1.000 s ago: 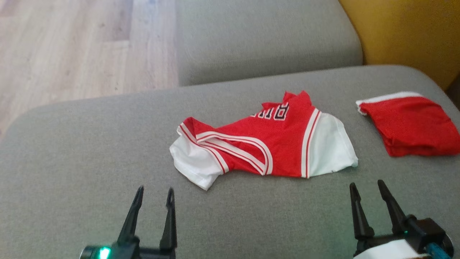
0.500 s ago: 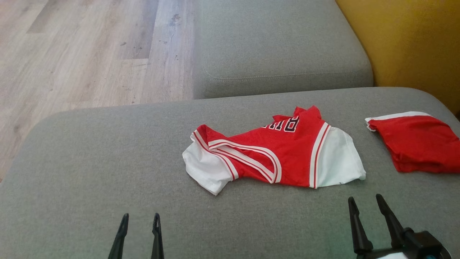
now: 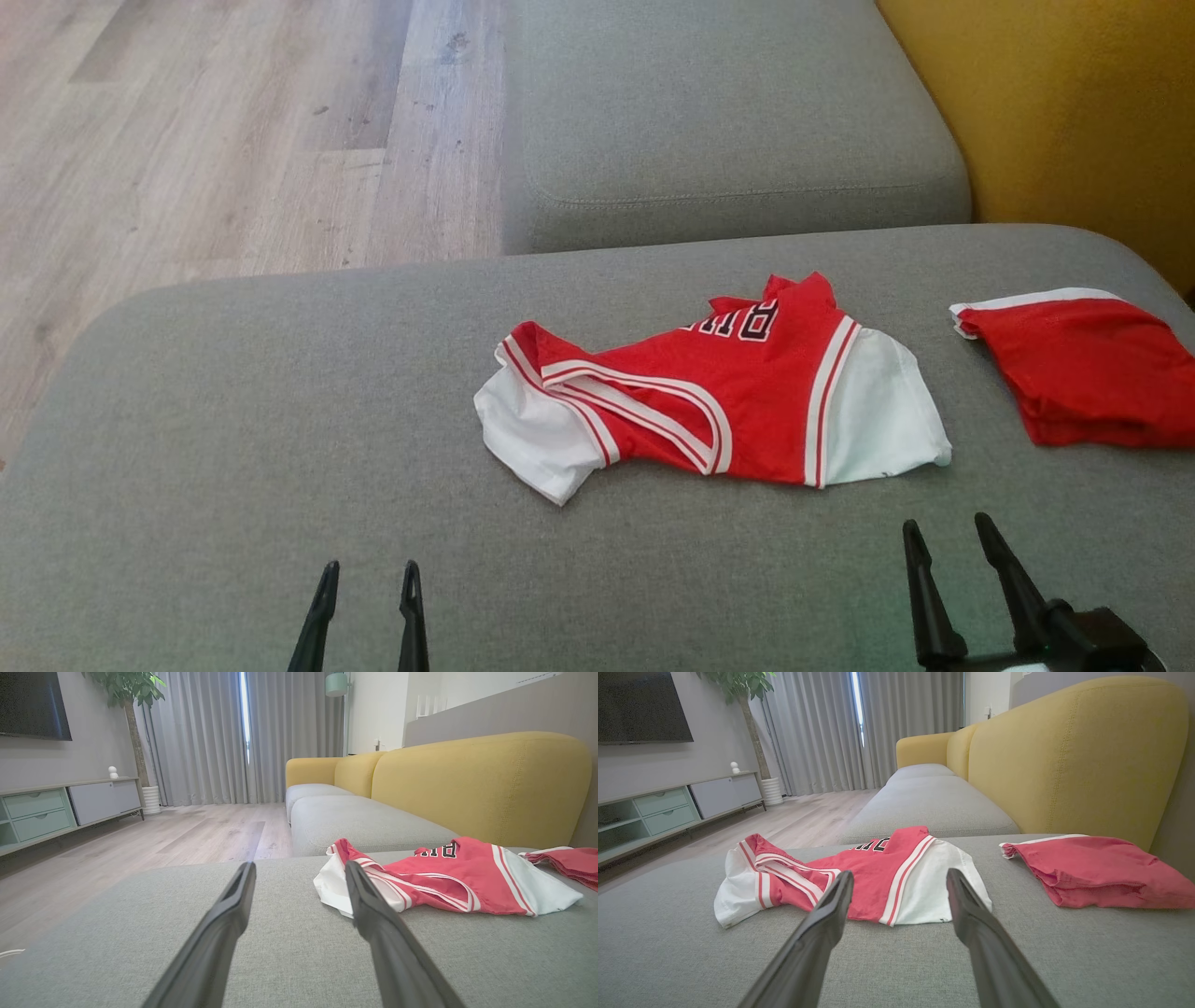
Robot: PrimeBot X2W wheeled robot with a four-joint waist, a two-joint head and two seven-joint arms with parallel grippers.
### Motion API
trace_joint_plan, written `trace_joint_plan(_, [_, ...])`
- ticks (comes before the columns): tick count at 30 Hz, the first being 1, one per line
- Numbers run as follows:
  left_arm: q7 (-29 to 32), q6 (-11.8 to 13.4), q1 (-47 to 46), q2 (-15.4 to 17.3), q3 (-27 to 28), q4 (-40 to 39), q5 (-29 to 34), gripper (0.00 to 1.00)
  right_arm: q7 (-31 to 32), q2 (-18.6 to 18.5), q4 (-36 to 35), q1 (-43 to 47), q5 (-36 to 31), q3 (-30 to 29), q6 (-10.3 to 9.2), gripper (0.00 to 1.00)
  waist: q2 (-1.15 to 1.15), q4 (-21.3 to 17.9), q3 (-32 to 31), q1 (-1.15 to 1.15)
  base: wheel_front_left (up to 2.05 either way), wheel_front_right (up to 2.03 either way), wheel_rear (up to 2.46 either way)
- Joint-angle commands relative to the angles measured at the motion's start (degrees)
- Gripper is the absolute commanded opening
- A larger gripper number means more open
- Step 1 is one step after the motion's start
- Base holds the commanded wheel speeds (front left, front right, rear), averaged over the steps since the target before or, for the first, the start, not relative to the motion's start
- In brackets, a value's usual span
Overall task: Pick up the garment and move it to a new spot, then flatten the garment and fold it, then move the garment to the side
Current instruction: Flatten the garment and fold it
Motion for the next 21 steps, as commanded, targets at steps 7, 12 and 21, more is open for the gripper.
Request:
trace_joint_plan(7, [-0.54, 0.04, -2.15, -1.02, 2.06, -1.6, -0.16, 1.0, -0.22, -0.38, -2.15, -2.06, -0.39, 1.24, 0.22, 1.0, 0.0, -0.3, 0.14, 0.0, 0.0, 0.0, 0.0])
trace_joint_plan(12, [-0.54, -0.15, -2.24, -1.08, 2.1, -1.26, -0.16, 1.0, -0.22, -0.43, -2.25, -2.23, -0.18, 1.28, 0.22, 1.0, 0.0, -0.6, 0.26, 0.0, 0.0, 0.0, 0.0])
trace_joint_plan(21, [-0.54, -3.31, -7.51, -1.12, -0.87, 2.88, 1.0, 1.0, -0.22, -0.94, -2.67, -3.8, 0.35, 2.68, 0.22, 1.0, 0.0, -3.04, 2.63, 0.0, 0.0, 0.0, 0.0])
